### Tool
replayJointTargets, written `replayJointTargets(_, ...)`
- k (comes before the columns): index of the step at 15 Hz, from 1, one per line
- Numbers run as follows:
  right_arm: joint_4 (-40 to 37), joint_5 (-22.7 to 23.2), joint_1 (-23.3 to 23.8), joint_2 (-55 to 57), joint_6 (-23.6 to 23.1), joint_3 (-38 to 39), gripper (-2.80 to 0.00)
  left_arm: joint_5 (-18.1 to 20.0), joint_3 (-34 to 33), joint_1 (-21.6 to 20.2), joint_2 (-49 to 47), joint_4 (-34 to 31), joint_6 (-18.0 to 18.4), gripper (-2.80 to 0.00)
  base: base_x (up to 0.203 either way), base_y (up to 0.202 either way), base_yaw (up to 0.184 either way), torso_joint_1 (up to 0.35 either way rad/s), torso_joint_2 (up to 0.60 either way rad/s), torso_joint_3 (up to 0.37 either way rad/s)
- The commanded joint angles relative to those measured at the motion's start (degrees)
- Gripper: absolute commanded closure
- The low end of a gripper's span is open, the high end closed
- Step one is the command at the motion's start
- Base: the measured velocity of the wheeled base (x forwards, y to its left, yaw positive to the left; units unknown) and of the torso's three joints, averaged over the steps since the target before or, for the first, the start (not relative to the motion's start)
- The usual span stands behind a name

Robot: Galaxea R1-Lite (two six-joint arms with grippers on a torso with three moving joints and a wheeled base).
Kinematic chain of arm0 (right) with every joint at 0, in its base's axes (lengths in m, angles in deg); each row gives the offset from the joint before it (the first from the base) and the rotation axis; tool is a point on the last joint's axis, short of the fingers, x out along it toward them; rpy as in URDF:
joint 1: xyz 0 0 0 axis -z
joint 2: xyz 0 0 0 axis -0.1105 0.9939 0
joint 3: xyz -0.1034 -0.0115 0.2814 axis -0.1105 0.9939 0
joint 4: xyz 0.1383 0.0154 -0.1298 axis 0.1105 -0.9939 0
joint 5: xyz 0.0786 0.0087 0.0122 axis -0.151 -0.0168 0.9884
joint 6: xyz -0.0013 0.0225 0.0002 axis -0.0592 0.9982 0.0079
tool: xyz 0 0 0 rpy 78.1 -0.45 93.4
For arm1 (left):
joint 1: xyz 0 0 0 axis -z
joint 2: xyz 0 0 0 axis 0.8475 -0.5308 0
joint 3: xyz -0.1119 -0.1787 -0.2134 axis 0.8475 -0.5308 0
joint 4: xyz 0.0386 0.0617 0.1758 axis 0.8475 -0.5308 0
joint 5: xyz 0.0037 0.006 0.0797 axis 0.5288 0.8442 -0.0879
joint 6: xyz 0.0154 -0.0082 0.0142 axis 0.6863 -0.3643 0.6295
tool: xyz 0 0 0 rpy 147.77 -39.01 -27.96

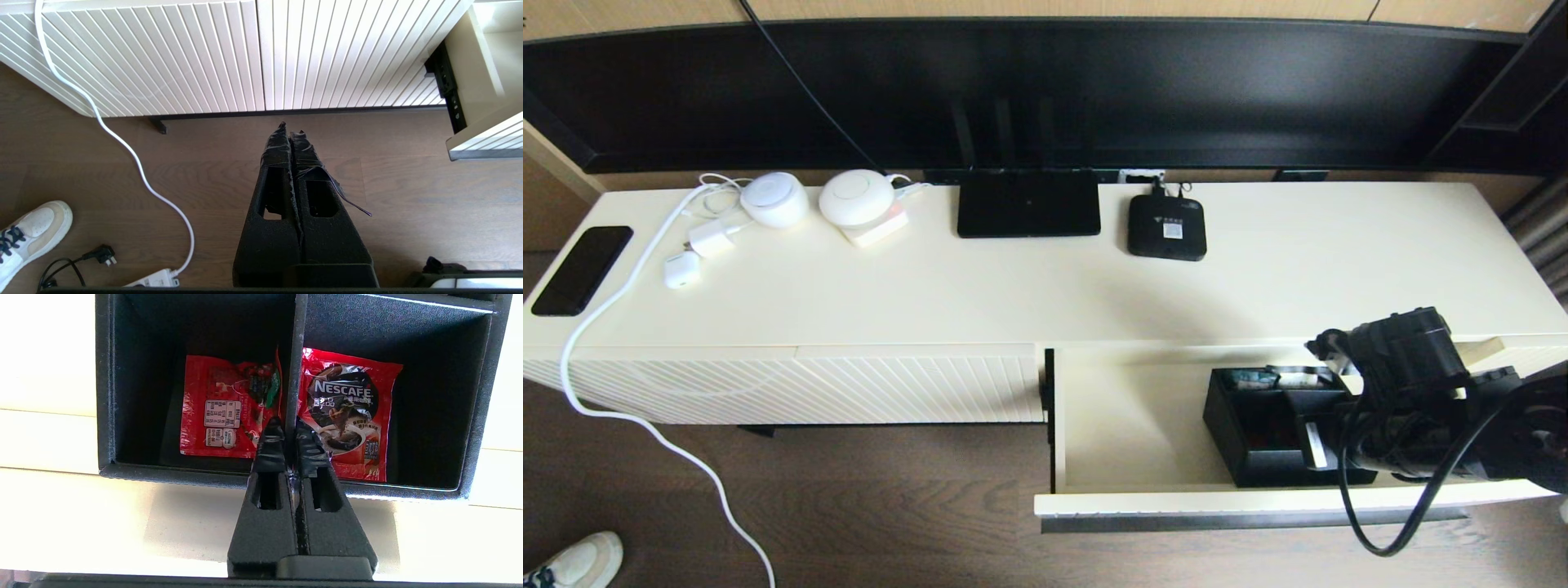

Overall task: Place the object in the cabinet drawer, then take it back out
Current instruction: Take the storage box out of the drawer and put it on the table

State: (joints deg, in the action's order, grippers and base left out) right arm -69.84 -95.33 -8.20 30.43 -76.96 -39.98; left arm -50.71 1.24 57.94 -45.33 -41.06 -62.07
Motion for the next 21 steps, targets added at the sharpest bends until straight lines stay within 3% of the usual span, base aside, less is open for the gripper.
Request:
replayJointTargets(1,-0.3,0.1,0.0,0.3,-0.1,1.1,0.0,0.0,0.0,0.0,0.0,0.0,0.0,0.0,0.0,0.0,0.0,0.0,0.0,0.0)
replayJointTargets(6,-0.4,0.0,-0.1,-0.7,-0.1,1.9,0.0,0.0,0.0,0.0,-0.1,0.0,0.0,0.0,0.0,0.0,0.0,0.0,0.0,0.0)
replayJointTargets(7,-0.4,0.0,-0.3,-0.8,-0.1,2.5,-2.8,0.0,0.0,0.0,0.0,0.1,0.0,0.0,0.0,0.0,0.0,0.0,0.0,0.0)
replayJointTargets(21,-0.1,0.6,-0.4,-3.7,-1.7,3.9,-2.8,0.0,0.0,0.0,0.0,0.0,0.0,0.0,0.0,0.0,0.0,0.0,0.0,0.0)
